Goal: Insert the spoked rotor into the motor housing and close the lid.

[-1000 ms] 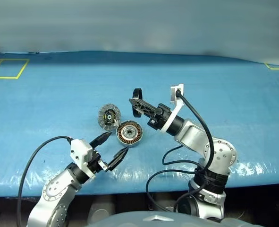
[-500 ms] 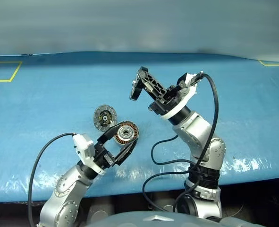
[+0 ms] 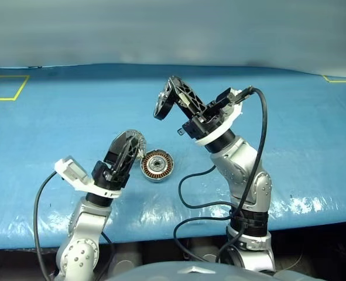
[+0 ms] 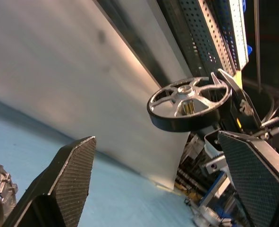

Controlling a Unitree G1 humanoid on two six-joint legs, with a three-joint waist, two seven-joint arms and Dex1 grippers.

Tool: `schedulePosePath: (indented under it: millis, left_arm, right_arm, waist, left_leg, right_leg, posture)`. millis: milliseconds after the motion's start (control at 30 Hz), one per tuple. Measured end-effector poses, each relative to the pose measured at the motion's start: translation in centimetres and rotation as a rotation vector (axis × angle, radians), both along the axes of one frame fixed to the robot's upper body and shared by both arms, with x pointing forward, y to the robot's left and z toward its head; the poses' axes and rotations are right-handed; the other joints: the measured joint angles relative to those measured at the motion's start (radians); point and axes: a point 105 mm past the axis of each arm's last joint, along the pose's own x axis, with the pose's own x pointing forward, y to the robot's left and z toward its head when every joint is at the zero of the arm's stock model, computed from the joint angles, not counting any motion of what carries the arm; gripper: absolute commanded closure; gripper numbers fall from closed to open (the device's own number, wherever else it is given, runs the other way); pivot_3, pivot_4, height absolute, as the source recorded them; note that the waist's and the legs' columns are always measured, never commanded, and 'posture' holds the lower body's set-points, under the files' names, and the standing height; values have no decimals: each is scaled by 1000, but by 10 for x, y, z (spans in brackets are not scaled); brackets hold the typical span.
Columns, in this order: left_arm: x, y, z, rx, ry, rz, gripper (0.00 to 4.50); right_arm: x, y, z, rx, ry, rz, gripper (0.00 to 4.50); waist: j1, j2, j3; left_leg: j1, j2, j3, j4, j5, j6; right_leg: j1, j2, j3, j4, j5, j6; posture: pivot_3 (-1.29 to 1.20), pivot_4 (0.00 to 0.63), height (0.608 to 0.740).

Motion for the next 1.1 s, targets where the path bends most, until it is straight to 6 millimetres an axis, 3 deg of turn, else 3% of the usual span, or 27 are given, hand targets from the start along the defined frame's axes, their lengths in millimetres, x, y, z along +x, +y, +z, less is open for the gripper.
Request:
schedulePosePath:
  millis: [100,233,500,700,800,967,1100]
  left_arm:
    - [6,-3,5,-7,2,1,0]
    - [18,-18,-12,494,-50,91,0]
    - [39,-20,-19,1154,-327,377,0]
    - [42,-27,-18,1407,-525,556,0]
    - [44,-29,-11,1462,-612,663,0]
    - [41,-39,6,1292,-616,693,0]
    - [40,-38,10,1254,-614,691,0]
  right_arm:
    - [-1,1,-3,-11,8,4,4463]
    - [-3,6,-6,-28,9,22,4463]
    - [-2,6,-8,-35,17,19,4463]
    - [-2,7,-8,-39,19,20,4463]
    - [-3,10,-9,-47,17,29,4463]
    - [-4,10,-9,-53,15,30,4463]
    - [-3,8,-11,-66,15,25,4463]
  waist:
    - [0,0,0]
    - [1,1,0]
    - [5,1,0]
    - [6,1,0]
    - [7,1,0]
    - [7,1,0]
    - [7,1,0]
  left_leg:
    - [0,-1,0,1,0,0]
    - [1,-2,1,0,0,0]
    - [0,-1,1,-3,0,0]
    - [0,1,1,-3,0,0]
    - [-1,2,1,-3,0,0]
    - [-2,2,1,-3,0,1]
    - [-2,2,1,-3,0,1]
  right_leg:
    - [0,0,0,0,0,0]
    - [1,2,1,0,1,-1]
    - [-1,1,1,0,1,-3]
    - [-1,-1,1,-1,1,-2]
    - [-1,-2,1,-1,2,-2]
    - [-1,-3,1,-1,2,0]
    - [-1,-2,0,-1,2,-1]
  posture:
    - [0,150,740]
    - [0,150,740]
    - [0,150,740]
    - [0,150,740]
    - [0,150,740]
    - [0,150,740]
    - [0,150,740]
